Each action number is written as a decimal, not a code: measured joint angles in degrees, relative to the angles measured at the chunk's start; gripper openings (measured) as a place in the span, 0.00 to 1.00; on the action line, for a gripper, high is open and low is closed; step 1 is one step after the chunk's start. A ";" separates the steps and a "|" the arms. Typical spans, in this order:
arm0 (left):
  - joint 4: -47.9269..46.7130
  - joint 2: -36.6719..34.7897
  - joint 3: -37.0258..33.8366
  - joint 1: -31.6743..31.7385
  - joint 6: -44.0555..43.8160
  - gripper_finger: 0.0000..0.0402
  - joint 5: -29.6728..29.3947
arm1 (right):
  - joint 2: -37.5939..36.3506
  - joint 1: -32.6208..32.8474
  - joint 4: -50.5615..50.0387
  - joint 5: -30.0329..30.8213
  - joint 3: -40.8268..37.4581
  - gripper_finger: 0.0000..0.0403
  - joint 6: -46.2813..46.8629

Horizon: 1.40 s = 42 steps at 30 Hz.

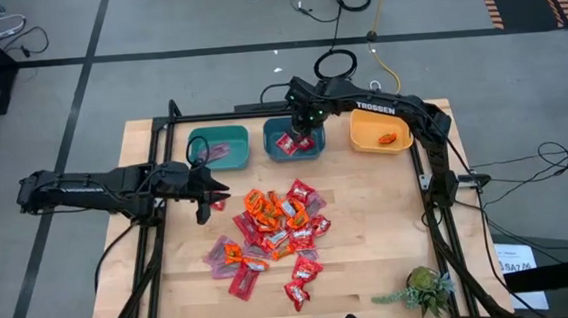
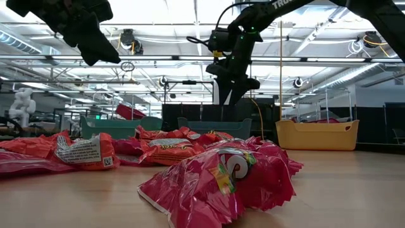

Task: Sort candy
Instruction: Put the red candy into the blue bin

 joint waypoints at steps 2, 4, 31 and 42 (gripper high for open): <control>0.00 0.00 0.00 0.00 0.00 0.27 0.00 | 0.00 0.00 0.00 0.00 0.00 0.44 0.00; 0.00 0.00 0.00 0.00 0.00 0.27 0.00 | 0.00 0.00 -0.21 -0.01 0.00 0.44 0.00; 1.11 0.00 0.00 0.13 -5.03 0.27 -0.70 | -15.53 10.91 -10.65 10.74 -0.02 0.44 0.75; 0.40 0.04 -0.02 1.40 -13.60 0.32 -0.33 | -16.46 16.41 -11.19 13.73 -1.20 0.44 3.39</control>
